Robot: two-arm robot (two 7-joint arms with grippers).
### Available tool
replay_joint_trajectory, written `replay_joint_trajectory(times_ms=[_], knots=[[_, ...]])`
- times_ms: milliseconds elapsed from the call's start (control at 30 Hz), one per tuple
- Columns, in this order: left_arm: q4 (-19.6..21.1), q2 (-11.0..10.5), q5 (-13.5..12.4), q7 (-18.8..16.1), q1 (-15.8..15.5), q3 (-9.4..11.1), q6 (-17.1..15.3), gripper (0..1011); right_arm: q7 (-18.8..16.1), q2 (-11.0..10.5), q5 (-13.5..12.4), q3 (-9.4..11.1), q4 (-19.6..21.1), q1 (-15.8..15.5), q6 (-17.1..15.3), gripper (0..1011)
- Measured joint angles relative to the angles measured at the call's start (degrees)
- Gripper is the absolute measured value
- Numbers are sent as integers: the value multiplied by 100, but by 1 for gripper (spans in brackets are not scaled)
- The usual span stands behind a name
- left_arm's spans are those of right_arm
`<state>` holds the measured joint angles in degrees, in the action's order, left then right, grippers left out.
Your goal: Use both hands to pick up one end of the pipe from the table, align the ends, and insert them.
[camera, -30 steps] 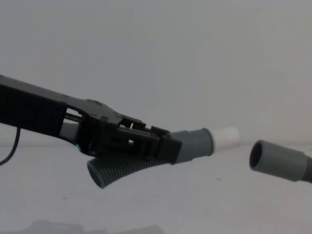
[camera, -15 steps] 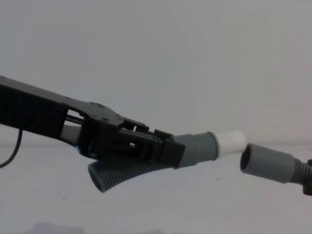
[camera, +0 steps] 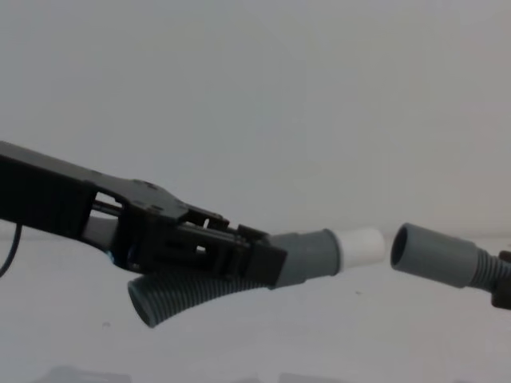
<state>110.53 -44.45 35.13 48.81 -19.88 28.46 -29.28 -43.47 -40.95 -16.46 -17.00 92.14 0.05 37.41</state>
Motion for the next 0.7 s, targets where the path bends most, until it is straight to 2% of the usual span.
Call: replay_joint_trajectory(times_ms=[267, 700], knots=[[-53, -14, 31, -24, -30, 26, -3, 333, -68, -15, -124, -15, -15, 26, -37, 124], [-185, 24, 58, 5, -166, 156, 52, 333, -99, -36, -180, -24, -9, 45, -93, 124]])
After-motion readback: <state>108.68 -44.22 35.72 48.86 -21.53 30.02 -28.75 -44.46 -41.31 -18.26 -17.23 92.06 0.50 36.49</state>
